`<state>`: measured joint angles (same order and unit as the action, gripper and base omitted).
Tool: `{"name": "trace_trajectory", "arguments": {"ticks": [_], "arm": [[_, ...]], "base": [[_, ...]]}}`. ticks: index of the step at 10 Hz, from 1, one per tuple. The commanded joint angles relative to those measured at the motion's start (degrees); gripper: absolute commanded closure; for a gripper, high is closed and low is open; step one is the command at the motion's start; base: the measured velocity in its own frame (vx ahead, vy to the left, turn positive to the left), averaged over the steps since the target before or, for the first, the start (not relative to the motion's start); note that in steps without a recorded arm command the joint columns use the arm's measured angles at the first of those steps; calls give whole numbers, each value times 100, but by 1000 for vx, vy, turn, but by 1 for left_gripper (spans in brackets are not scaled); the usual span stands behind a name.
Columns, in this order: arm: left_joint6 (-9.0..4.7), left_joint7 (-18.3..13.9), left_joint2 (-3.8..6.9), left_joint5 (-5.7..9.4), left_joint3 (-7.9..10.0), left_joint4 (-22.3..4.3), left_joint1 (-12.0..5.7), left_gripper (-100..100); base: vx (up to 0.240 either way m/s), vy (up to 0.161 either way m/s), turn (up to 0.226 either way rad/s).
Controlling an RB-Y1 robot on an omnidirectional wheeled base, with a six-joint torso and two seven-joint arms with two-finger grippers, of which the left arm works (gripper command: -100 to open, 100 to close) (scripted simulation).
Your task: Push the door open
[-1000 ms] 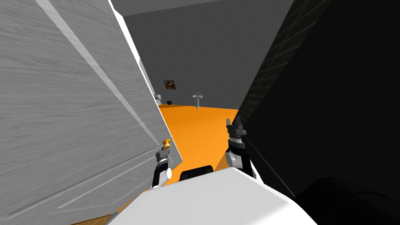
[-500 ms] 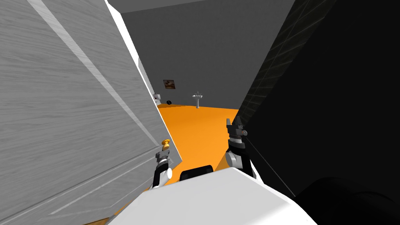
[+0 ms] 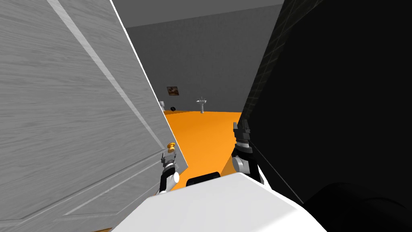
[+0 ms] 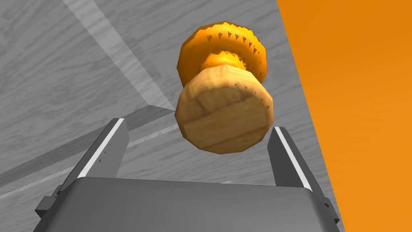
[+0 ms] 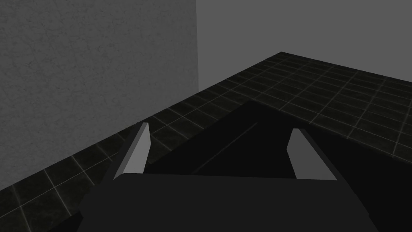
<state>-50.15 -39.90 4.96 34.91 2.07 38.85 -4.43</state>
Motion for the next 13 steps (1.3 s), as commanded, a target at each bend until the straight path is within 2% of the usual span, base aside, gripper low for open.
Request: {"name": "trace_trajectory", "arguments": {"ticks": [1,8,13], "arm": [[-63,-277,-47,138,-67,56,9,-100],[-213,-1394,-304,768,-357,327,64,-100],[-283,-1919,-451,1064,-494,454,90,-100]], "base": [[-106,-14,-64],[-98,-4,-66],[-88,-7,-44]]}}
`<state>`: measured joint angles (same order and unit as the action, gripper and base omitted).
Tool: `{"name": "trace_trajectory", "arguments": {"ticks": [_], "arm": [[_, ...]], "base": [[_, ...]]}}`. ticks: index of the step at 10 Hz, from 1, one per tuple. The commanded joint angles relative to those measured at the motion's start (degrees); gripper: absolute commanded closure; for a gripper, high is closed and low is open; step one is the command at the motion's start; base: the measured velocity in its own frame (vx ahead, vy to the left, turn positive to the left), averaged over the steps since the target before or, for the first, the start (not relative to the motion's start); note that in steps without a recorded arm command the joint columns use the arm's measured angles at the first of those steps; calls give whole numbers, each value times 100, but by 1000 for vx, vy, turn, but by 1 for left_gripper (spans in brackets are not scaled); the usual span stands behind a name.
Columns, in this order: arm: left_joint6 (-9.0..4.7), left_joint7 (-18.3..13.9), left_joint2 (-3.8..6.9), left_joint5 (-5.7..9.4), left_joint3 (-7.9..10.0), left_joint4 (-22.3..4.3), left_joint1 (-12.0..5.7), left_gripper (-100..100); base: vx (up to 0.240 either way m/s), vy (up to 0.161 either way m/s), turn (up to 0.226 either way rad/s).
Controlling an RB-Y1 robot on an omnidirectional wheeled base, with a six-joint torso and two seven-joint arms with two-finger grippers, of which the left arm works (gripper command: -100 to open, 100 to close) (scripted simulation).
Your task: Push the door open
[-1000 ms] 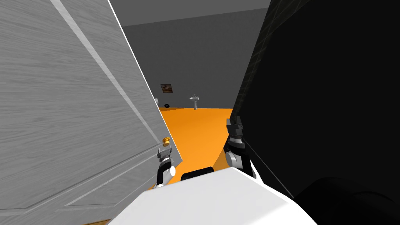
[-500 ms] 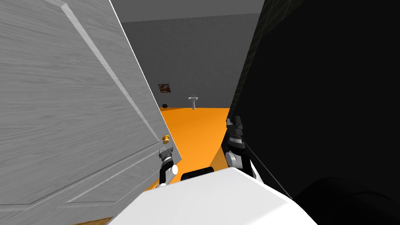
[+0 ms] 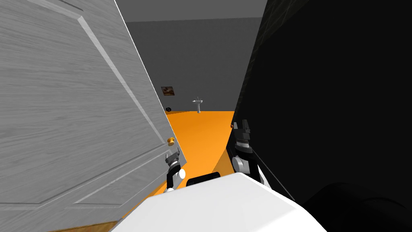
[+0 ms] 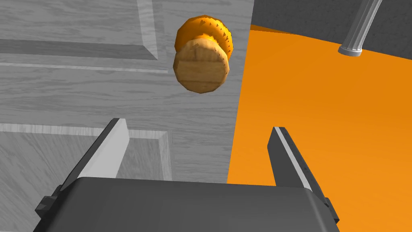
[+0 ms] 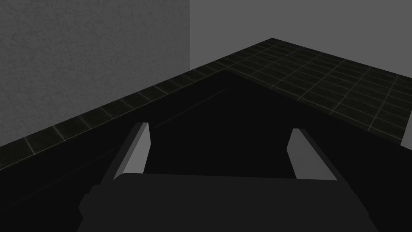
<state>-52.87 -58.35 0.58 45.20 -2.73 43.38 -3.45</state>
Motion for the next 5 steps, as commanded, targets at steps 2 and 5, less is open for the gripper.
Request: {"name": "trace_trajectory", "arguments": {"ticks": [2,5], "arm": [[-6,-53,166,21,14,-17,-7,-100],[-7,-90,220,40,35,-39,-16,-100]], "base": [[52,41,-16],[186,110,-27]]}}
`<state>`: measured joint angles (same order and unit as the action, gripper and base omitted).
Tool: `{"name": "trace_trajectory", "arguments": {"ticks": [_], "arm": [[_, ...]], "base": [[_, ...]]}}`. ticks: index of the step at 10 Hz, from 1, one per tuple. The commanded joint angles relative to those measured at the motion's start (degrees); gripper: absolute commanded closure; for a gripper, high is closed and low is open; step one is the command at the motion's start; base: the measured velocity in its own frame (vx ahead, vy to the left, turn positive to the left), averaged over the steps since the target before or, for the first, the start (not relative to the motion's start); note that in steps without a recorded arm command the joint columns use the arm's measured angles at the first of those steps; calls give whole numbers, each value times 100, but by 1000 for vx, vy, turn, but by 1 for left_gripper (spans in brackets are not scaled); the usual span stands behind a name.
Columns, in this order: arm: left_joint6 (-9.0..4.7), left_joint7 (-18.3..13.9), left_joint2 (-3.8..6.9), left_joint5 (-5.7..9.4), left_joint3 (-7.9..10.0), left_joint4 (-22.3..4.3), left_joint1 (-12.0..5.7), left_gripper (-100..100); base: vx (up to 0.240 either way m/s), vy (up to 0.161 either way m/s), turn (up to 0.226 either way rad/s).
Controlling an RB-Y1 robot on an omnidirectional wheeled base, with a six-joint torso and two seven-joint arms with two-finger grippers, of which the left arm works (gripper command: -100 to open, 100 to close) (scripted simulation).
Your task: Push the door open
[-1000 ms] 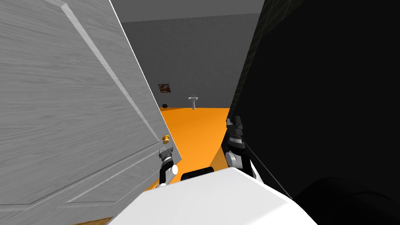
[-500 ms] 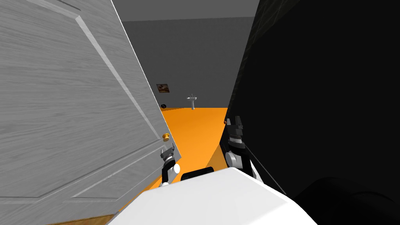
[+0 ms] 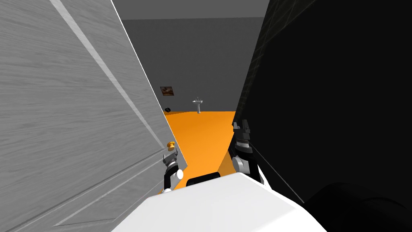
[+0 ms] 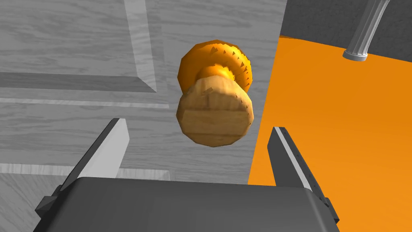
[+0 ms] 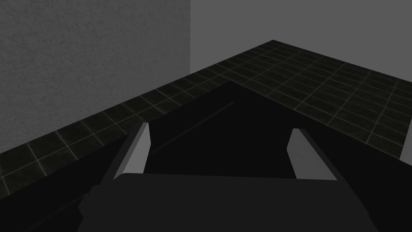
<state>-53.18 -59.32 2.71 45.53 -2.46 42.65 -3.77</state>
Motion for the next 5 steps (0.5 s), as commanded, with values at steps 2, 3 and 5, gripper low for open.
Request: {"name": "trace_trajectory", "arguments": {"ticks": [2,3,5], "arm": [[23,-22,-58,22,25,18,9,-100],[23,-13,-32,17,19,24,13,-100],[23,-13,-32,17,19,24,13,100]], "base": [[208,112,-24],[95,40,-8],[-22,-10,-2]]}}
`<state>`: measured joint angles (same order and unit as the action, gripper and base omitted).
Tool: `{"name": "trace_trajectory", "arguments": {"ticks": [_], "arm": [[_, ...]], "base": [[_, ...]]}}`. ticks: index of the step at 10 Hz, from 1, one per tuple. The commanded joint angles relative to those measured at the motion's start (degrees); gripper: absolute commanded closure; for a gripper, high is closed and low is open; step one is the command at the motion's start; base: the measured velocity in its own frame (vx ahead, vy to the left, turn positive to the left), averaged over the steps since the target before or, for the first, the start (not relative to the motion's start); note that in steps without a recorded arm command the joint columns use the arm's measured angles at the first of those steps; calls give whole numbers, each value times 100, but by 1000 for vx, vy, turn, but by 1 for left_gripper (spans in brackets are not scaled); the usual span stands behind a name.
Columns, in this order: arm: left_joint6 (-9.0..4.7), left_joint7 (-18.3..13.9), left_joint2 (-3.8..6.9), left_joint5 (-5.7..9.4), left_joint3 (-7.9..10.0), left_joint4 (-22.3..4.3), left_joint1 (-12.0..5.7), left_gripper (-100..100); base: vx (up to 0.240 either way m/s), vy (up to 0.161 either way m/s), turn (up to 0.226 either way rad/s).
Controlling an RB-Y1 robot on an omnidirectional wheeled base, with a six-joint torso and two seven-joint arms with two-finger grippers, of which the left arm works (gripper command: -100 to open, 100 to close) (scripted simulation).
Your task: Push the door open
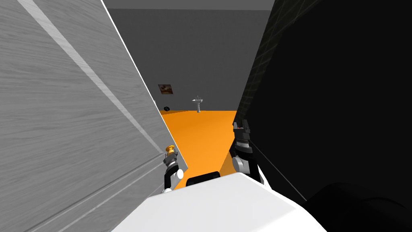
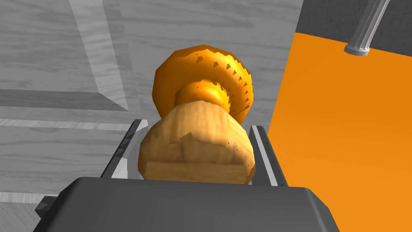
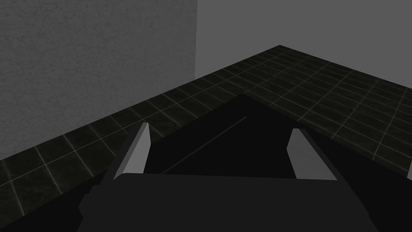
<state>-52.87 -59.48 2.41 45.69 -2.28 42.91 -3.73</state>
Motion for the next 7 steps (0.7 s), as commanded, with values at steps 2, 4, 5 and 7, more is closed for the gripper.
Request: {"name": "trace_trajectory", "arguments": {"ticks": [2,4,5,7], "arm": [[-8,3,-2,0,1,-2,9,100],[-8,3,-2,0,1,-2,9,100],[8,13,44,61,64,-29,19,100],[-5,20,79,114,129,-33,12,100]], "base": [[-24,-11,-1],[-5,-2,0],[110,4,16],[175,11,38]]}}
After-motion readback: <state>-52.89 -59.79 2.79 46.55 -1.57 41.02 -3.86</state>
